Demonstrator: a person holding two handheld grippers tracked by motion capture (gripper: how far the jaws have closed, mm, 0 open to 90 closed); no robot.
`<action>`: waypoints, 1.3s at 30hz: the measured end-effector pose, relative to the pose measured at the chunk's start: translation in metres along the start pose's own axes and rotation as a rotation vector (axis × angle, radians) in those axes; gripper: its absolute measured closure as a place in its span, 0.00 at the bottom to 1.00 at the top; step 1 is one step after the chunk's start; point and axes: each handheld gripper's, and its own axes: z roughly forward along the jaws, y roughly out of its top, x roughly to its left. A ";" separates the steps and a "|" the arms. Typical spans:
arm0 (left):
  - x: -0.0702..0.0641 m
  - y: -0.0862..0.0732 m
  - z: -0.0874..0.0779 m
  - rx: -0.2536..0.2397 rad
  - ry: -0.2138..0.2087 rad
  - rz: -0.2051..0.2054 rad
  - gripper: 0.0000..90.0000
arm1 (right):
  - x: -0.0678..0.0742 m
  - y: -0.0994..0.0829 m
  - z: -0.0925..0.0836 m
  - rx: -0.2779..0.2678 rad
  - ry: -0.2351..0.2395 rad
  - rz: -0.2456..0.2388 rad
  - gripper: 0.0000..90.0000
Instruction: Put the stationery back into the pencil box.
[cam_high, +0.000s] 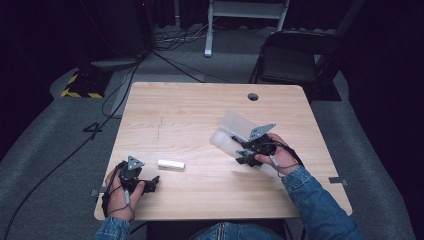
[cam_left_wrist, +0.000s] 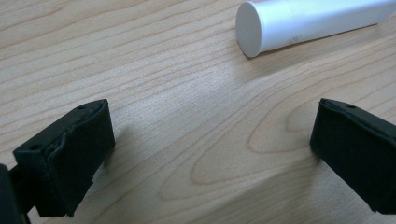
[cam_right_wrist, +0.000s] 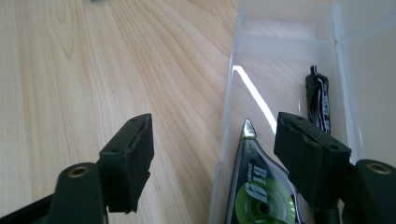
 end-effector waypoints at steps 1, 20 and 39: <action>0.000 0.000 0.000 -0.002 -0.002 -0.001 0.00 | 0.001 0.001 0.000 -0.004 -0.002 -0.005 0.33; -0.001 -0.002 -0.002 -0.001 0.009 -0.006 0.00 | 0.044 0.050 0.000 -0.141 0.025 -0.041 0.29; 0.001 -0.001 -0.001 0.001 0.000 -0.002 0.00 | 0.070 0.078 0.044 -0.105 0.007 -0.039 0.27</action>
